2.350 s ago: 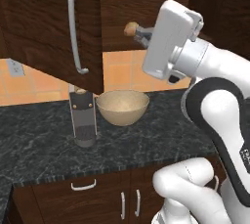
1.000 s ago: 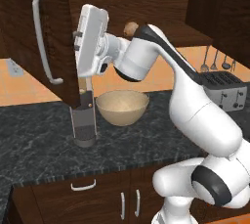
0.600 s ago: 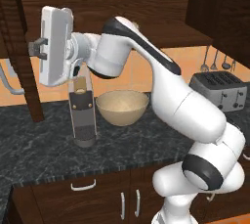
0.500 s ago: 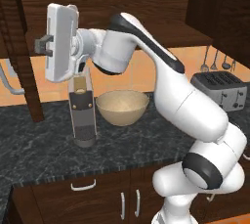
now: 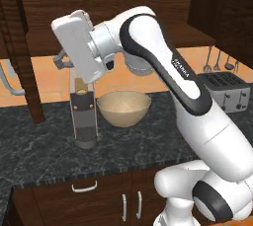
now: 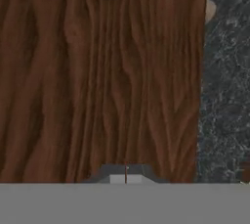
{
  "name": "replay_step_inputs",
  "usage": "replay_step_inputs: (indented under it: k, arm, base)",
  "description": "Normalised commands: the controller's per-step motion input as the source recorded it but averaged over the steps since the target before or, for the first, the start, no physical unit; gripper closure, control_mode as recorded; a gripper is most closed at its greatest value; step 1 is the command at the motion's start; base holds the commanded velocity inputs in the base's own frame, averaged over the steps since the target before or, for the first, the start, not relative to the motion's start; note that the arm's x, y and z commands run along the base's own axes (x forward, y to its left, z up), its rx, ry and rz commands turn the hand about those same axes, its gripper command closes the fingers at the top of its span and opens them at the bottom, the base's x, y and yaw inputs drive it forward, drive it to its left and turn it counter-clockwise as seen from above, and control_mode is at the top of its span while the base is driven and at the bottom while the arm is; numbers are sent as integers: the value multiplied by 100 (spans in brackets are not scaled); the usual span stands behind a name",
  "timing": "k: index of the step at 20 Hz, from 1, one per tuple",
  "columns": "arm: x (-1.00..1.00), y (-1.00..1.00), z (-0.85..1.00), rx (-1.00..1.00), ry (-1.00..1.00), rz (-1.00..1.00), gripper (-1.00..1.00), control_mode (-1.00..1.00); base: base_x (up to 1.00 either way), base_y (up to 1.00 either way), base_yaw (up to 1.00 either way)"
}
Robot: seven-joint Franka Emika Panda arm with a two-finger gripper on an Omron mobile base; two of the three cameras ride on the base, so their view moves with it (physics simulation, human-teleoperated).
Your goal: Open the cabinet, pick up the bread from the cabinet and place it in the basket. Then move the basket to the dining counter.
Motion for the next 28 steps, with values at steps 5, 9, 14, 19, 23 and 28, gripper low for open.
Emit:
replay_step_inputs:
  k: [5,9,14,19,23,28]
  arm:
    - [18,-92,6,-37,0,-50,100,-100]
    - [0,-96,-12,-44,-12,-46,100,-100]
    - [9,-87,-2,-50,-16,-42,100,-100]
    - [24,-97,5,-43,-17,-25,100,-100]
    - [18,-100,6,-23,-34,6,100,-100]
    - [34,-96,-2,-11,-51,31,100,-100]
  base:
    - [0,0,0]
    - [0,0,0]
    - [0,0,0]
    - [0,0,0]
    - [0,0,0]
    - [0,0,0]
